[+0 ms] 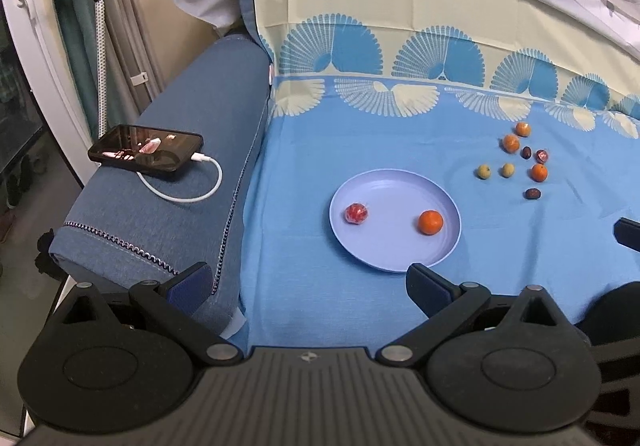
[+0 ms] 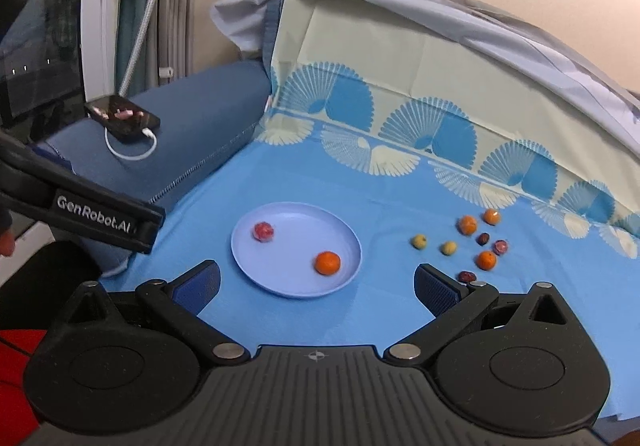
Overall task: Organize fruits
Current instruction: 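Move both tools back toward the fruit cluster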
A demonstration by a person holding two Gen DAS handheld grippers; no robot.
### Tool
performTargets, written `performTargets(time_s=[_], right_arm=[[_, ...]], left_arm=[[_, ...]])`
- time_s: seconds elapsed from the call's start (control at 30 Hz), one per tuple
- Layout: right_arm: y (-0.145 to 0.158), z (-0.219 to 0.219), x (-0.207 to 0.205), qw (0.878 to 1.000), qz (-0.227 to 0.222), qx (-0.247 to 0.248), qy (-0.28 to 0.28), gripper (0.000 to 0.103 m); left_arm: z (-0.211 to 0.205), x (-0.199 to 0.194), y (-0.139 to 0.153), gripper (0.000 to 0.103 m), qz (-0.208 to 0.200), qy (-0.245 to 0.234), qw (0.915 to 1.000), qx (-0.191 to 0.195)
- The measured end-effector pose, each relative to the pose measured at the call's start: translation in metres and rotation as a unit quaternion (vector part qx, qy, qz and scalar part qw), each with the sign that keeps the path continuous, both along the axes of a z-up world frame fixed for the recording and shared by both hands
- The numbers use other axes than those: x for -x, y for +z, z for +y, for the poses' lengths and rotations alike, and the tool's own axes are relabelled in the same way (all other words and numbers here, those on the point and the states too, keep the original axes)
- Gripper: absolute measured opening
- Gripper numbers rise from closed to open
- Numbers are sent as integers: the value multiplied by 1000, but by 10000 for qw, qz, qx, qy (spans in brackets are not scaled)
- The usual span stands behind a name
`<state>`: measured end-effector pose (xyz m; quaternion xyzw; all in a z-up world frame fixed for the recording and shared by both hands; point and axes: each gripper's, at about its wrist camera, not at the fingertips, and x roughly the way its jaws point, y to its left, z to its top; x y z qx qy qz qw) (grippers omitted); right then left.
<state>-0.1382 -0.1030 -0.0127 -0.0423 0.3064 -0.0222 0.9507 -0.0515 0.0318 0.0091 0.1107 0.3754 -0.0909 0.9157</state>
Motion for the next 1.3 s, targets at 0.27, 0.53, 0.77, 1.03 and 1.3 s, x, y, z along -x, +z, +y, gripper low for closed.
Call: performTargets(time_s=[0.27, 0.53, 0.77, 1.03, 1.3], right_arm=[[2, -6, 4, 10000, 61, -55, -11, 102], [-10, -8, -4, 9995, 197, -203, 122, 102], [-26, -21, -17, 9982, 296, -503, -111, 102], [-46, -68, -39, 9893, -69, -553, -1347, 102], [-87, -165, -81, 9576, -45, -792, -2771, 102]], left_arm=[[2, 5, 6, 103, -126, -54, 9997, 225], [-3, -5, -7, 103, 15, -71, 9999, 80], [-15, -23, -24, 103, 234, -93, 9996, -109], [-59, -67, -42, 103, 773, -278, 9962, -297], [-150, -119, -60, 103, 948, -895, 9894, -635]])
